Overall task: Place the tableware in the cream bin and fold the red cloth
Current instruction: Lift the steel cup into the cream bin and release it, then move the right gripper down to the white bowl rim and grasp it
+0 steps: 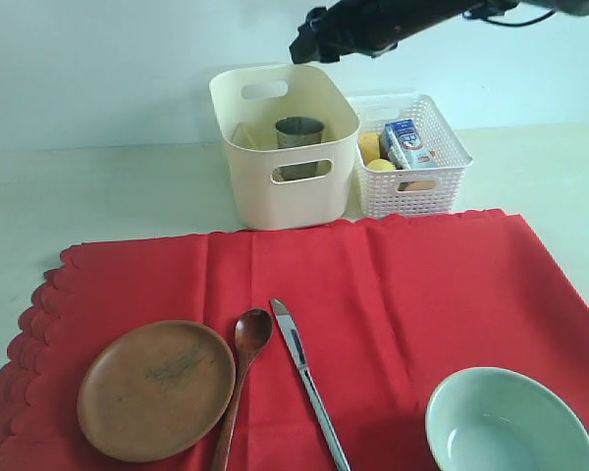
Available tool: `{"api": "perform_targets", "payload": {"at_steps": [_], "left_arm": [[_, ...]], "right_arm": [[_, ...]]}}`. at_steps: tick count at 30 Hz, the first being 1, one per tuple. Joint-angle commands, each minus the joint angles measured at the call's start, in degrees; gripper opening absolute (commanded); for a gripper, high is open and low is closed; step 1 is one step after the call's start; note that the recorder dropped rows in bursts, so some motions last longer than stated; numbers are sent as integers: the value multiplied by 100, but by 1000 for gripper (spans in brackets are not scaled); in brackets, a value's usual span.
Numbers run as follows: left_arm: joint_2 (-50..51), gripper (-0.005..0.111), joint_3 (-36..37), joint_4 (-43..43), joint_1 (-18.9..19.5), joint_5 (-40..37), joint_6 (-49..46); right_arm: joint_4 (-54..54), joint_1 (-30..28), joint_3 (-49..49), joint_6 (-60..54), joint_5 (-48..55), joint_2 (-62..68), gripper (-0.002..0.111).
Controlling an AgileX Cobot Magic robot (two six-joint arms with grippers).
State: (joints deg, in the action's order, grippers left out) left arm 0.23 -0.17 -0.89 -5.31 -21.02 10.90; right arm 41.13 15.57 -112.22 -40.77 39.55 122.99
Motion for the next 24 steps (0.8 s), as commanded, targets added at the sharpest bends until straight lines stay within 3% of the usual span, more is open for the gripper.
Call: {"api": "perform_targets", "payload": {"at_steps": [1,10,24], "left_arm": [[-23,0,17,-9,6,36,3],[-23,0,17,-9,6,36,3],[-23,0,17,-9,6,36,3]], "right_arm": [[-436,-26,-11,417,747,-599,67],[-2363,-36,260,1891,2089,-1306,66],[-2845,-36,3898,1967,1172,-3236,66]]}}
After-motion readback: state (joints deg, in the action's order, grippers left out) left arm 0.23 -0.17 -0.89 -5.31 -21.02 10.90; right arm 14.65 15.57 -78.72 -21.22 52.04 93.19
